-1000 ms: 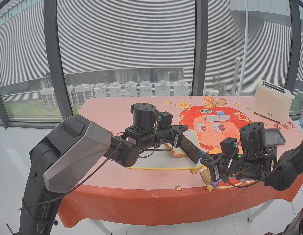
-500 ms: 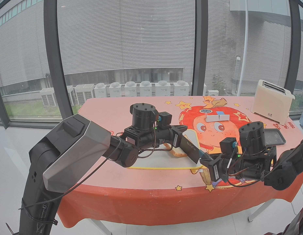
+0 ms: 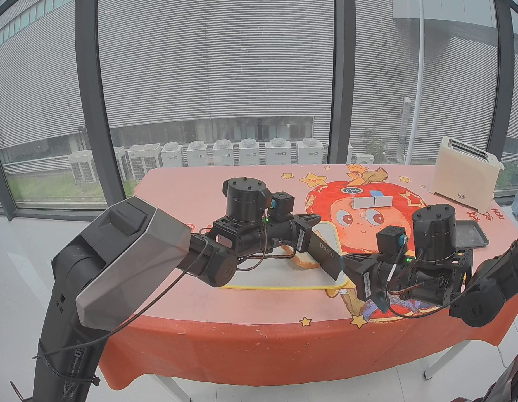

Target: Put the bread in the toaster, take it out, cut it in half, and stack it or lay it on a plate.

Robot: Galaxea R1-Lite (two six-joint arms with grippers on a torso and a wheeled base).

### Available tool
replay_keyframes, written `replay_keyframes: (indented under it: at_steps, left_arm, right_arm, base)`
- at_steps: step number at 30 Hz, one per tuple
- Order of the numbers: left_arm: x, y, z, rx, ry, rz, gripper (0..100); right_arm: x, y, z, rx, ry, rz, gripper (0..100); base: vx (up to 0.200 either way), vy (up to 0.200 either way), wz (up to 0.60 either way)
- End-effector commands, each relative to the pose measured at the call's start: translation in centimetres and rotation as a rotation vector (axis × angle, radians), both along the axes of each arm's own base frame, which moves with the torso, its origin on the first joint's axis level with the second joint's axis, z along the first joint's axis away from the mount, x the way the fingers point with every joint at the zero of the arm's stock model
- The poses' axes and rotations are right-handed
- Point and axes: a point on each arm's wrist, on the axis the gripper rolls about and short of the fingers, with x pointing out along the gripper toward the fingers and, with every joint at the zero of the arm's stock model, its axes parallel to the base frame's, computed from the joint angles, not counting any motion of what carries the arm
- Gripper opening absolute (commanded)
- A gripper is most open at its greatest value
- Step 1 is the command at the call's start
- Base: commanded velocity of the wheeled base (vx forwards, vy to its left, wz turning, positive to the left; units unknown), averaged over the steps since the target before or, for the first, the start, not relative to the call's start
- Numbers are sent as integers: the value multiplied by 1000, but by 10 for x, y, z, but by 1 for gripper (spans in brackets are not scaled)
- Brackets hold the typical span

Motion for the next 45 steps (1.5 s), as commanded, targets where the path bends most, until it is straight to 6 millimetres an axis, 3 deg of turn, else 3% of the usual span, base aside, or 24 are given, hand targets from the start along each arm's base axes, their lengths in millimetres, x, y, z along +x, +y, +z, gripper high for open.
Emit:
replay_keyframes:
  at_steps: [1,16,17,27,45]
  left_arm:
    - [0,-1,-2,2,5,-2,0]
    - [-2,-2,-3,4,9,-5,0]
    - [-2,-1,-4,5,10,-3,0]
    - [-1,0,-3,5,10,0,0]
    - [-2,0,-5,5,5,-2,0]
  right_arm:
    - [0,0,-4,-11,17,1,0]
    - [-5,-3,12,20,-29,0,0]
    - [-6,-3,12,20,-27,0,100]
    - [-4,-3,23,60,-66,-4,100]
    - [-10,-10,7,7,39,3,100]
  base:
    - [0,0,0]
    - [0,0,0]
    - [0,0,0]
    - [0,0,0]
    - [0,0,0]
